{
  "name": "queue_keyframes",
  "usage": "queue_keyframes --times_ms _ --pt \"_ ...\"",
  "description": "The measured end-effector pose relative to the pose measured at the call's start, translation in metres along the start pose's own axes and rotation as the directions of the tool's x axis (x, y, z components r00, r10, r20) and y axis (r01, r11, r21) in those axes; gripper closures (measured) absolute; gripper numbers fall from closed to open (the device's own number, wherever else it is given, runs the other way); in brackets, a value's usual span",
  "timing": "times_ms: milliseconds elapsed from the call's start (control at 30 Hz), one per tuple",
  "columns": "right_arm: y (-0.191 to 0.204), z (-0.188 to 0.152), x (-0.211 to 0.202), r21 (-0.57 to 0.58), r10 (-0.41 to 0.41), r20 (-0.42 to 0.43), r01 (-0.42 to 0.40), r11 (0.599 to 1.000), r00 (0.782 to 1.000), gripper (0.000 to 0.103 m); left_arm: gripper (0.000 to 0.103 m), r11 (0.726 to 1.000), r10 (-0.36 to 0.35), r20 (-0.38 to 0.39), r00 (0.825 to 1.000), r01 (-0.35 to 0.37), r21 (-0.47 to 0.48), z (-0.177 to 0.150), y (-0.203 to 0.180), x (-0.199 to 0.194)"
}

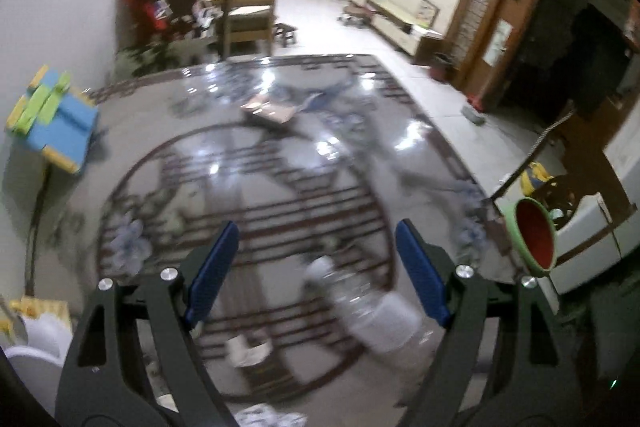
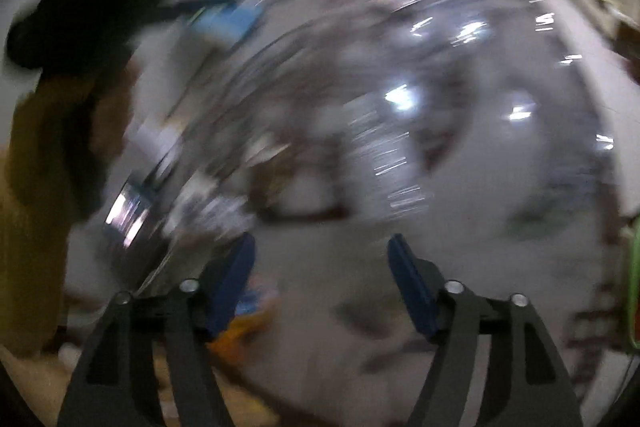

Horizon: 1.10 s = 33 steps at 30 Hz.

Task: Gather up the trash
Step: 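Move both open tools back over the trash on the table, then grasp the black paper cup with the left tool while the right tool grasps the orange snack bag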

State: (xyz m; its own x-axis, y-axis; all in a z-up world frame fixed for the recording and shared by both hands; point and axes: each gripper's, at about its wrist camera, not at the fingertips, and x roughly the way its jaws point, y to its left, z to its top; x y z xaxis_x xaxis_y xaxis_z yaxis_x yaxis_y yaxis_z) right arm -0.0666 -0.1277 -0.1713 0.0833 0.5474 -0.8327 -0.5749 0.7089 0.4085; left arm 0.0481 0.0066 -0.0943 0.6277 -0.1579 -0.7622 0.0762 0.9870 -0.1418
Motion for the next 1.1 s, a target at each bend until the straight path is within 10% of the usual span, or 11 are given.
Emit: queue_keyframes --times_ms 300,500,800,1100 --pt "0.045 -0.01 0.074 -0.01 0.095 -0.172 -0.098 0.995 0.981 0.023 0.025 0.995 0.025 -0.022 0.999 -0.027 -0.091 -0.029 0.051 -0.007" --pt "0.036 -0.017 0.087 -0.001 0.018 -0.219 -0.019 1.0 0.975 0.065 0.025 0.993 0.013 -0.069 0.998 -0.021 -0.118 -0.048 0.062 0.005" --pt "-0.006 -0.003 0.021 0.127 -0.109 -0.007 0.109 0.986 0.994 0.075 0.025 0.985 -0.034 -0.274 0.961 -0.014 -0.173 -0.104 0.063 0.058" --pt "-0.065 -0.001 -0.048 0.289 -0.327 0.133 0.279 0.916 0.935 0.075 0.026 0.988 -0.045 -0.408 0.912 -0.018 -0.151 -0.137 0.053 0.095"
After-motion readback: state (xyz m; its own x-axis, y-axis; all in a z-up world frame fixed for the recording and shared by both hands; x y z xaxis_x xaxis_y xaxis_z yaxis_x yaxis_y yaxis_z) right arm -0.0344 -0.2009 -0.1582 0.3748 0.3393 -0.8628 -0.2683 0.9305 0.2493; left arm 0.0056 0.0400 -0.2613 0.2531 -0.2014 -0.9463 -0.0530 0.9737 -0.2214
